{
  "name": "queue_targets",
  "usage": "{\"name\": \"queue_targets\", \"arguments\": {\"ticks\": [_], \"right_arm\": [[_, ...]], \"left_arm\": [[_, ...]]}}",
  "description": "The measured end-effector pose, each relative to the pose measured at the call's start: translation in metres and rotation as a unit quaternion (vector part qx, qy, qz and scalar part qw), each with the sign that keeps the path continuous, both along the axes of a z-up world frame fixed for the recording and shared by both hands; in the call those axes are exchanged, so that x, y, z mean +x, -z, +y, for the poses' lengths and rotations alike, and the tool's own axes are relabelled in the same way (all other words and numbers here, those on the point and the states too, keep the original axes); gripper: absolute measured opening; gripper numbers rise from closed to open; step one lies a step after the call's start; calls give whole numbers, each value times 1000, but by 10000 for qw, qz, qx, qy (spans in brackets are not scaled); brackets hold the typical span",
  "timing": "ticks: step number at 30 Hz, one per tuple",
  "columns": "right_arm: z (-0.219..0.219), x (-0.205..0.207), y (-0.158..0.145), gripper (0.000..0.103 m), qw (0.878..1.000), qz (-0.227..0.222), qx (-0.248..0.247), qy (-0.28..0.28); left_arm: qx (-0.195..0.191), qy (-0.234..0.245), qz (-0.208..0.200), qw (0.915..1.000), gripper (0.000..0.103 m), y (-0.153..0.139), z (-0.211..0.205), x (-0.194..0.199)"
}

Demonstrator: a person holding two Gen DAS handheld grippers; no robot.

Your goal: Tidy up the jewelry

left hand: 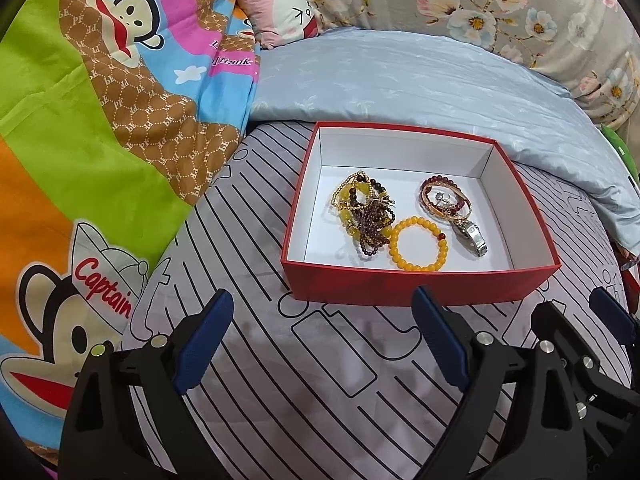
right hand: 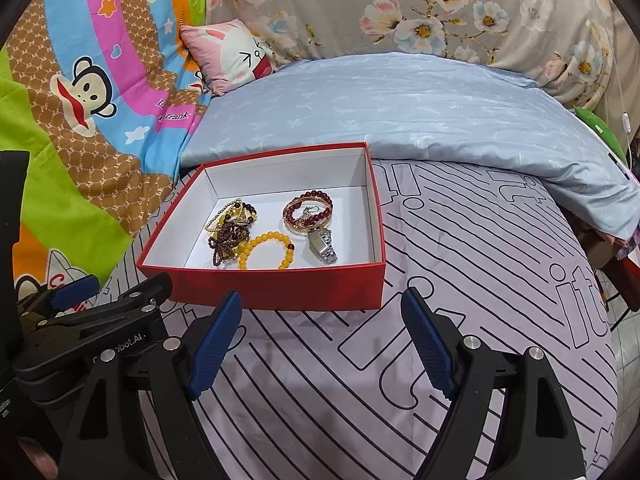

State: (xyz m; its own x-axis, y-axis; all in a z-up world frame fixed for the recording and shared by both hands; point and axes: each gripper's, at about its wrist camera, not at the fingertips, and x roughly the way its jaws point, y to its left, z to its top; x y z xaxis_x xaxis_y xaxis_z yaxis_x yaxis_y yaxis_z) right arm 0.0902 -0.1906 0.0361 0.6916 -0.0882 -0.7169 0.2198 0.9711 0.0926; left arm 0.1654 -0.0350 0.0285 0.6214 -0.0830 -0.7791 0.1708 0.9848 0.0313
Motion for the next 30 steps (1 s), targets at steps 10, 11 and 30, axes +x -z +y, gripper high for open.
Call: {"name": "queue_targets", "arguments": {"ticks": [10, 11, 30], "right_arm": [[0, 3, 6, 79, 10000, 36, 3, 73], [-1, 3, 6, 79, 10000, 40, 5, 75], [-2, 2, 7, 79, 10000, 38, -1, 71]], "left_arm": [[23, 28, -3, 10000, 86, 4, -4, 2], [24, 28, -1, 10000, 86, 4, -4, 2], [17, -27, -53, 10000, 86, 2, -2, -1]]}}
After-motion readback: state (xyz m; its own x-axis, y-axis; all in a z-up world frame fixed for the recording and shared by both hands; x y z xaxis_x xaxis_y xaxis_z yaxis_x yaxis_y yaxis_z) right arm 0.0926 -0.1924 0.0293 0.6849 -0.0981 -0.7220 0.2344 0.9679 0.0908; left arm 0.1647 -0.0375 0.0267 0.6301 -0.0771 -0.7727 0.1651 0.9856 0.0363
